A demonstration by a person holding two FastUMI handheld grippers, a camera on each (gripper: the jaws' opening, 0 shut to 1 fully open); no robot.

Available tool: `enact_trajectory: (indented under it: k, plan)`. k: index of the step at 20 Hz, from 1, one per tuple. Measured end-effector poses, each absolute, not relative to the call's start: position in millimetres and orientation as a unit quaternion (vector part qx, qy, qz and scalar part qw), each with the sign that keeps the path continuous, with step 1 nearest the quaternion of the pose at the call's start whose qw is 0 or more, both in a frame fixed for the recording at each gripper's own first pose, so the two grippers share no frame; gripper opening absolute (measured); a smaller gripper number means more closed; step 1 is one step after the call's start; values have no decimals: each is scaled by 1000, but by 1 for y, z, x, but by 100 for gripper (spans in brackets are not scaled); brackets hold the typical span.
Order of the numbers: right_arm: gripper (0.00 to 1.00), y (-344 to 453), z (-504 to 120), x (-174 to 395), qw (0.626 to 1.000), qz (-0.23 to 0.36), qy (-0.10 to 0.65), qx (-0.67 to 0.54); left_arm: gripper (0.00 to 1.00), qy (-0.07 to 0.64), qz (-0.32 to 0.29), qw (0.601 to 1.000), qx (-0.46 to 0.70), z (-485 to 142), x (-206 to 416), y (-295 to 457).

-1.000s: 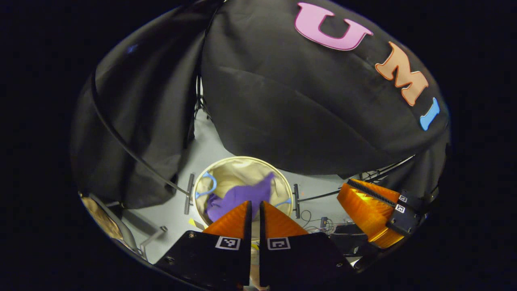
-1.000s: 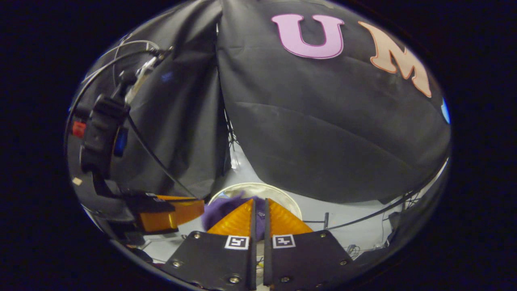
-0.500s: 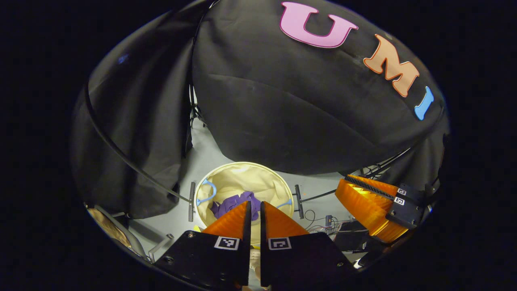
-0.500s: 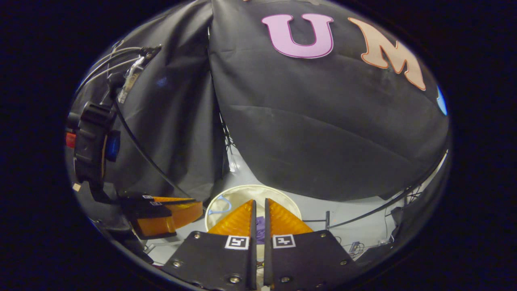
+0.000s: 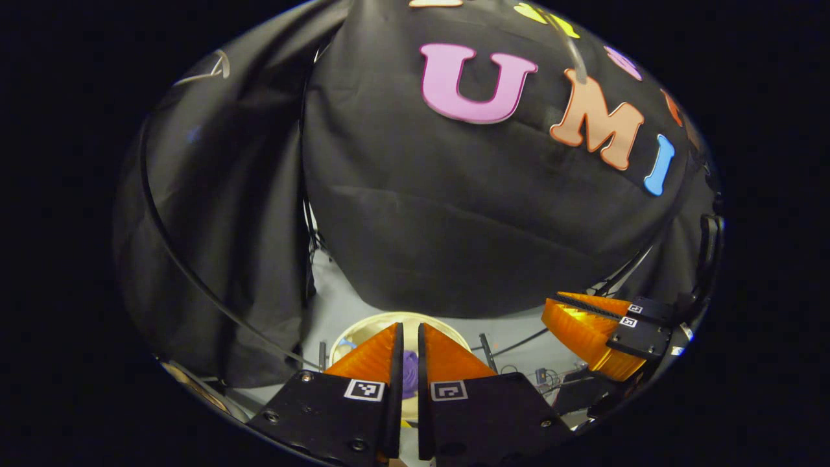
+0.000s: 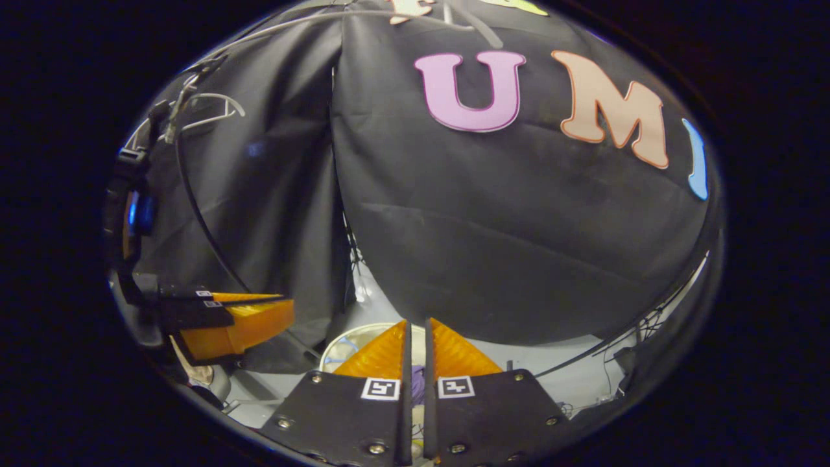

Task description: Grasp the clothes on the hanger with both hands and then place them into the laundry hamper below.

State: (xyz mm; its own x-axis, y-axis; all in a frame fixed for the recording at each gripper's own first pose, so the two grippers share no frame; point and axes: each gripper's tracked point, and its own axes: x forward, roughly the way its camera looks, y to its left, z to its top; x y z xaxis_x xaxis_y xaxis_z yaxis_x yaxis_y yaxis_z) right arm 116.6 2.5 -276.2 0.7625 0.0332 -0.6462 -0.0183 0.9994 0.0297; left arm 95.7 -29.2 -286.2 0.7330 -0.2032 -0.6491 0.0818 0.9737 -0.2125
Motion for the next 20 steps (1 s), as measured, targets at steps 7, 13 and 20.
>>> enact_trajectory:
  k: [7, 13, 20]
  plan:
    - [7, -13, -202, 116, 965, -7, 261, 30, 12, 244, -104, 962, -68, -195, 99, -32]
    - [7, -28, -127, 108, 982, -23, 186, 29, 12, 156, -130, 977, -70, -119, 85, -21]
    - [7, -39, -34, 87, 995, -47, 92, 14, 7, 64, -132, 988, -56, -40, 58, -6]
